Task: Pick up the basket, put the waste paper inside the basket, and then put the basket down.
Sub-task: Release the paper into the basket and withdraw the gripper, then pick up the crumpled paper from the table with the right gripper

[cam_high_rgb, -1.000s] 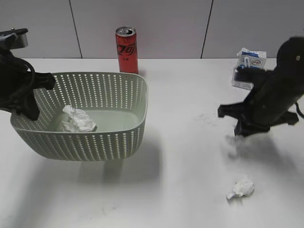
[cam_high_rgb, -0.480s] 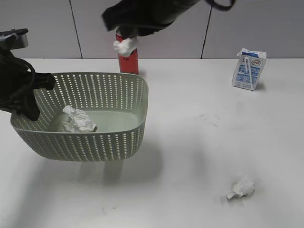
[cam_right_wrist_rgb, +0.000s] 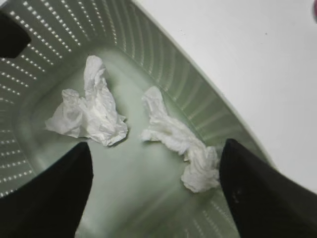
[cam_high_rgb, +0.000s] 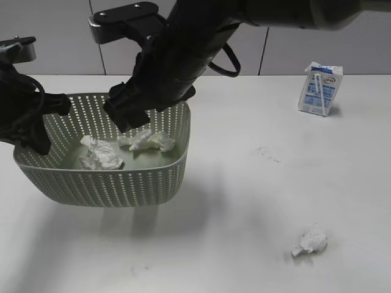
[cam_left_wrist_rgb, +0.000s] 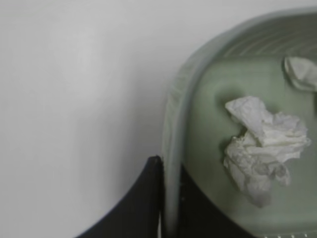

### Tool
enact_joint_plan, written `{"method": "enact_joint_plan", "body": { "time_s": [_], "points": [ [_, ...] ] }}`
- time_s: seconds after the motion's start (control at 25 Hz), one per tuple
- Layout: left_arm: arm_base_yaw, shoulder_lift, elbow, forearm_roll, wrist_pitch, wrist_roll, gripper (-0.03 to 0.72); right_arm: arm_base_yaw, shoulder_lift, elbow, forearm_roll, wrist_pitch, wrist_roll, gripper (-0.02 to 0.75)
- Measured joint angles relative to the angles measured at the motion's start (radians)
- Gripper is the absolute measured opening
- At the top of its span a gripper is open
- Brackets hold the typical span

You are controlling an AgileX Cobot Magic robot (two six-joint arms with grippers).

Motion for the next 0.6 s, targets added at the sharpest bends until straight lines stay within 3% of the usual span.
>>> {"method": "enact_joint_plan", "body": {
  "time_s": [0.12,0.24,0.32,0.44,0.6],
  "points": [
    [0.0,0.0,0.0,0.0,0.0,0.0,0.006,-0.028,0.0,-0.106,-0.056,0.151,0.059,0.624],
    [0.0,0.0,0.0,0.002,0.0,0.0,0.006,-0.097,-0.002,-0.225,-0.108,0.38,0.119,0.626],
    [0.0,0.0,0.0,0.003,0.0,0.0,0.006,-0.15,-0.016,-0.245,-0.12,0.447,0.132,0.625],
    [0.0,0.0,0.0,0.004,0.0,0.0,0.006,-0.226,-0.077,-0.168,-0.132,0.466,0.144,0.619],
    [0.0,0.0,0.0,0.006,0.0,0.0,0.006,-0.274,-0.208,0.125,-0.134,0.468,0.182,0.591]
  ]
}}
